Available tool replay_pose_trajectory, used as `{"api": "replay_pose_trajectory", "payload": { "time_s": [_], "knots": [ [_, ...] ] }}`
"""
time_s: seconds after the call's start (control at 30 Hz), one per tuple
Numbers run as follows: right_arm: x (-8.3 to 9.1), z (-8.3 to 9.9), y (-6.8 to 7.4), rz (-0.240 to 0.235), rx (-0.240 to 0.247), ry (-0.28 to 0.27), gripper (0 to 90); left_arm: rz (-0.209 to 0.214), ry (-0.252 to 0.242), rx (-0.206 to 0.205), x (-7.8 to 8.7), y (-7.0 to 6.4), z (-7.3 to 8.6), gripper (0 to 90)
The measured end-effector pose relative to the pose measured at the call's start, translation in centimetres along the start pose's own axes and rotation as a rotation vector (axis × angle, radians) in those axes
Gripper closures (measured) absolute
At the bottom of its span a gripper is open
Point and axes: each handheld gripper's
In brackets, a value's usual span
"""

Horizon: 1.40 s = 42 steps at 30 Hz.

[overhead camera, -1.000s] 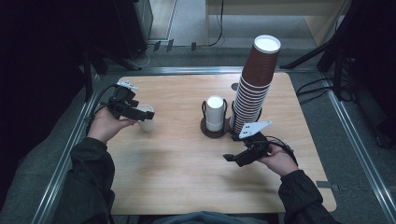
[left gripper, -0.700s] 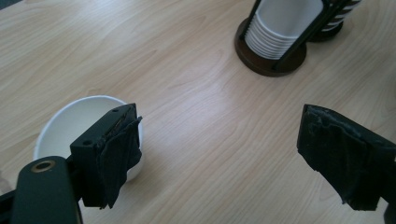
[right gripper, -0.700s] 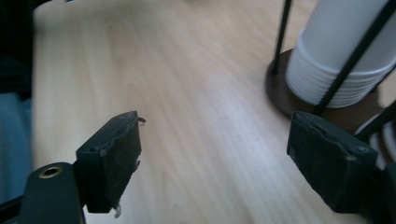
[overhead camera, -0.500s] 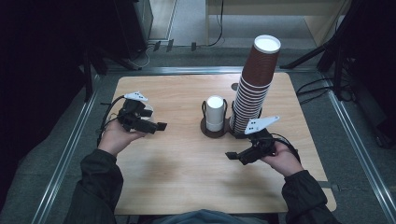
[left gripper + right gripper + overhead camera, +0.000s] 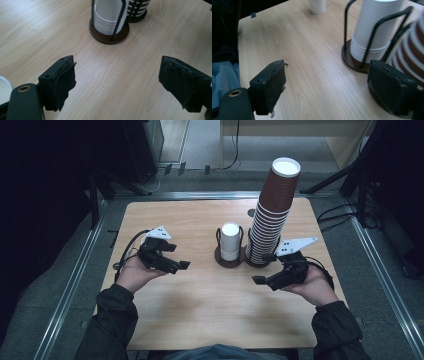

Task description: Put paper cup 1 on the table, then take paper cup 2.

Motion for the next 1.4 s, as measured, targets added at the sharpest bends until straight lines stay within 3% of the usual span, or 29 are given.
{"api": "replay_pose_trajectory", "payload": {
  "time_s": [0.2, 0.43, 0.57, 0.77, 1.0, 1.4],
  "knots": [
    [2.2, -0.3, -0.9, 0.064, -0.012, -0.023, 20.5, -0.002, 0.022, -0.001, -0.6, 0.0, 0.5, 14.0],
    [4.5, -0.8, -1.8, 0.133, -0.027, -0.003, 21.5, 0.009, 0.027, -0.013, -0.9, -0.2, 0.7, 14.0],
    [5.9, -1.4, -2.6, 0.146, -0.060, -0.030, 22.5, 0.015, 0.043, -0.014, -1.4, -0.3, 0.9, 14.0],
    [7.3, -3.3, -3.5, 0.162, -0.021, -0.018, 22.5, 0.045, 0.044, -0.019, -1.6, -0.7, 0.9, 14.0],
    [9.4, -5.7, -4.7, 0.192, -0.024, -0.044, 21.2, 0.052, 0.045, -0.017, -1.7, -0.9, 0.9, 14.0],
    [11.3, -9.3, -5.8, 0.254, 0.006, -0.009, 19.8, 0.048, 0.054, -0.028, -2.0, -1.2, 1.2, 14.6]
  ]
}}
Point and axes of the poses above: each handheld gripper's, and its own axes: x roughly backward along the jaws, z roughly out of its underside, y roughly to its left, and after that the axes turned 3 degrees about -y, right-handed
